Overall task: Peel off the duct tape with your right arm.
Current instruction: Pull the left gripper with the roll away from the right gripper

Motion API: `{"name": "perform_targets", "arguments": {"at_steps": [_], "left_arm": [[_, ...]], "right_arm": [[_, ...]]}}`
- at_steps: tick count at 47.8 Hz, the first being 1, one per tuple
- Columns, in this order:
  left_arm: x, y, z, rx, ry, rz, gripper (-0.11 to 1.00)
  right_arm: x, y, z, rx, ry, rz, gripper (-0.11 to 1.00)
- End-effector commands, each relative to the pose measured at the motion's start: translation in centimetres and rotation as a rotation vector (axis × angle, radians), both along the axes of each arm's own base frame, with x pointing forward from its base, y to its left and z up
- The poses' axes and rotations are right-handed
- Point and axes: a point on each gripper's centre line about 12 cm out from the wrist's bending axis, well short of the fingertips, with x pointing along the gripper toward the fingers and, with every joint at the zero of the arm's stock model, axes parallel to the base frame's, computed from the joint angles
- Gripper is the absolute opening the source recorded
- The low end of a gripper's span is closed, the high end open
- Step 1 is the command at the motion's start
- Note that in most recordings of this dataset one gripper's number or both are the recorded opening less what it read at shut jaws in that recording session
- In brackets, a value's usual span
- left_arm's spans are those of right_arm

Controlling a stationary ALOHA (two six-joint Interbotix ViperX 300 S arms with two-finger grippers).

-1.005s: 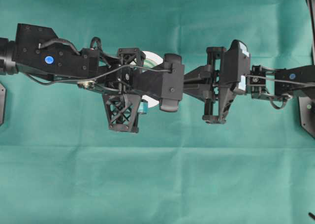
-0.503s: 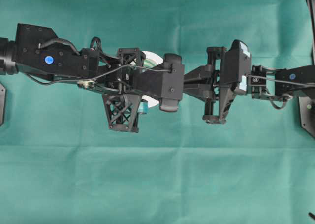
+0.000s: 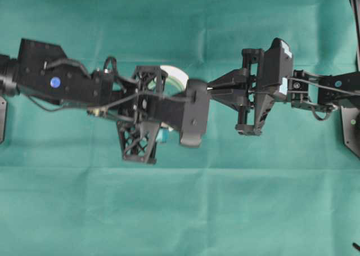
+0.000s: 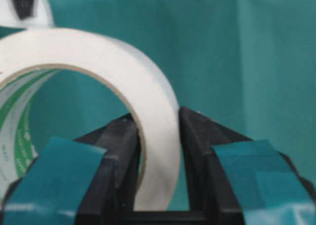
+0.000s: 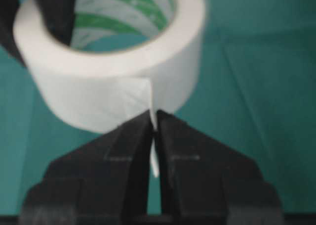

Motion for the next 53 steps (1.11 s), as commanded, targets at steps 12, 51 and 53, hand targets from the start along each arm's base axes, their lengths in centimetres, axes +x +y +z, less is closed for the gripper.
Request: {"name": "perform_targets", "arguments": {"at_steps": [12, 51, 53], "left_arm": [[-1.1, -3.8, 2.3, -0.006, -0.027, -0.098, 0.21], [-3.4, -10.8, 2.7, 0.113, -0.065, -0.521, 0.20], [-3.5, -11.1, 2.8, 0.120, -0.069, -0.543, 0.20]], "right_arm": [[-1.1, -2.0, 1.2, 0.000, -0.041, -0.068, -0.09], [-2.0, -4.7, 0.9, -0.006, -0.031, -0.154, -0.09], [-2.0, -4.8, 0.9, -0.006, -0.030, -0.157, -0.09]]}}
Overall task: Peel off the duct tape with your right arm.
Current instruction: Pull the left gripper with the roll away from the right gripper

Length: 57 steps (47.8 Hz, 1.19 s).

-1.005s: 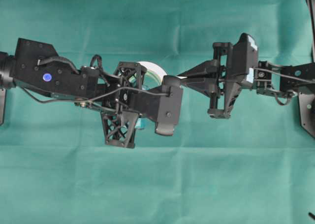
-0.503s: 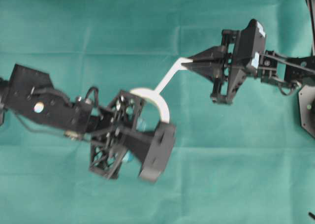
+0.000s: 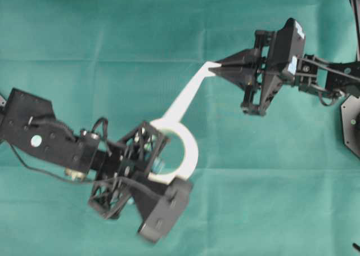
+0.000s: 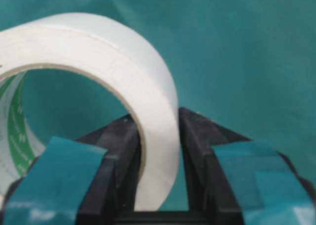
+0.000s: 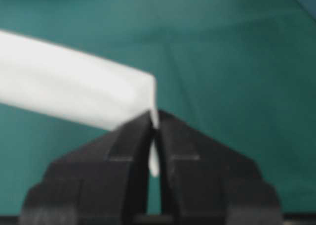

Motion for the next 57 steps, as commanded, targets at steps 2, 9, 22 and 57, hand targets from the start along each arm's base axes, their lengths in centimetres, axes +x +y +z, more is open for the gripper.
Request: {"name": "perform_targets", "arguments": {"at_steps": [2, 9, 22, 57], "left_arm": [[-1.3, -2.5, 2.8, -0.023, -0.070, -0.089, 0.20], [-1.8, -3.2, 3.1, -0.010, -0.087, -0.146, 0.20], [-2.7, -4.7, 3.4, -0.009, -0.096, -0.200, 0.20], [-3.7, -7.0, 4.0, 0.000, -0.141, -0.308, 0.20]], "right_arm": [[-0.3, -1.4, 0.8, -0.006, -0.028, -0.046, -0.09], [-0.6, -2.1, 0.7, -0.005, -0.027, -0.069, -0.09], [-1.1, -3.3, 0.6, -0.005, -0.025, -0.111, -0.09], [-1.5, -3.6, 0.2, 0.003, -0.014, -0.126, -0.09]]}}
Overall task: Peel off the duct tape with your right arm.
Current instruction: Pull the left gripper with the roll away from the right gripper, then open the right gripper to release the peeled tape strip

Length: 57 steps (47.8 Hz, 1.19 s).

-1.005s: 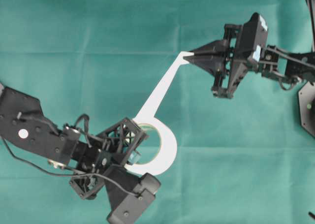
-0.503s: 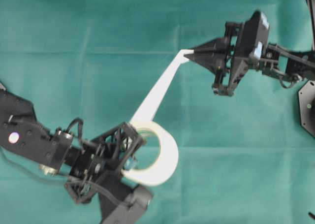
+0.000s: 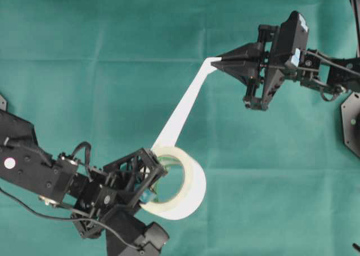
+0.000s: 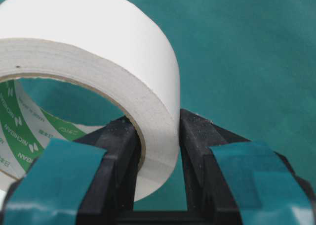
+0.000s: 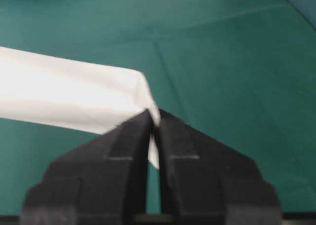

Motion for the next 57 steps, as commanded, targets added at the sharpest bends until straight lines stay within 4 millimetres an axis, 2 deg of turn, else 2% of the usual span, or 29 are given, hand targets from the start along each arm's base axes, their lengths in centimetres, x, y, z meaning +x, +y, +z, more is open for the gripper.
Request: {"name": "perform_targets", "arguments": {"at_steps": [1, 14, 29, 42, 57], "left_arm": [[-2.1, -3.6, 2.1, -0.038, -0.048, -0.094, 0.20], [-2.0, -2.0, 0.5, -0.023, -0.005, -0.049, 0.20], [-2.4, -1.7, 0.4, -0.022, 0.007, -0.039, 0.20], [-2.2, 0.2, -1.7, -0.003, 0.052, 0.009, 0.20], [-2.3, 0.6, -1.4, -0.006, 0.043, 0.015, 0.20]], "right_arm": [[-0.8, -2.5, 0.6, 0.002, -0.025, -0.088, -0.09], [-0.9, -2.4, 0.5, 0.002, -0.020, -0.087, -0.09], [-1.0, -2.5, 0.4, 0.004, -0.019, -0.091, -0.09], [-0.9, -2.5, 0.4, 0.003, -0.017, -0.088, -0.09], [-1.0, -2.4, 0.3, 0.003, -0.012, -0.087, -0.09]]}}
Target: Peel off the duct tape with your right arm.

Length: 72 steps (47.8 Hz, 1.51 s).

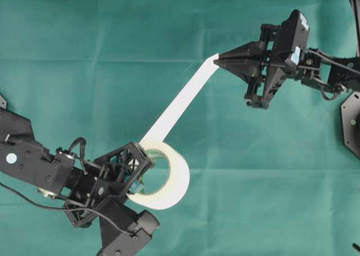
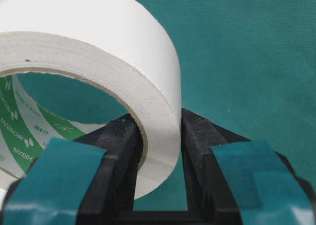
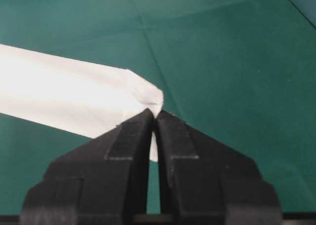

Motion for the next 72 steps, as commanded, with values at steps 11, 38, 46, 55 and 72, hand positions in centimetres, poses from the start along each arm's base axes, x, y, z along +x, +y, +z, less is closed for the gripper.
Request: {"name": "perform_targets", "arguments": {"at_steps": [11, 38, 46, 55, 72], "left_arm": [[-0.4, -0.7, 2.3, -0.039, -0.050, -0.003, 0.20], [-0.2, -0.3, 2.4, -0.039, -0.052, 0.007, 0.20], [0.0, -0.1, 2.6, -0.042, -0.058, 0.014, 0.20], [0.6, 1.0, 3.4, -0.049, -0.080, 0.046, 0.20], [2.2, 10.4, 6.2, -0.054, -0.158, 0.284, 0.20]], "right_arm": [[-0.6, -2.1, 0.8, -0.009, -0.026, -0.070, -0.09], [-0.6, -1.9, 0.7, -0.018, -0.019, -0.054, -0.07], [-0.6, -1.8, 0.6, -0.019, -0.019, -0.049, 0.16], [-0.7, -1.5, 0.4, -0.016, -0.011, -0.043, 0.58], [-1.1, -0.8, -0.4, -0.010, 0.012, -0.025, 0.57]]}}
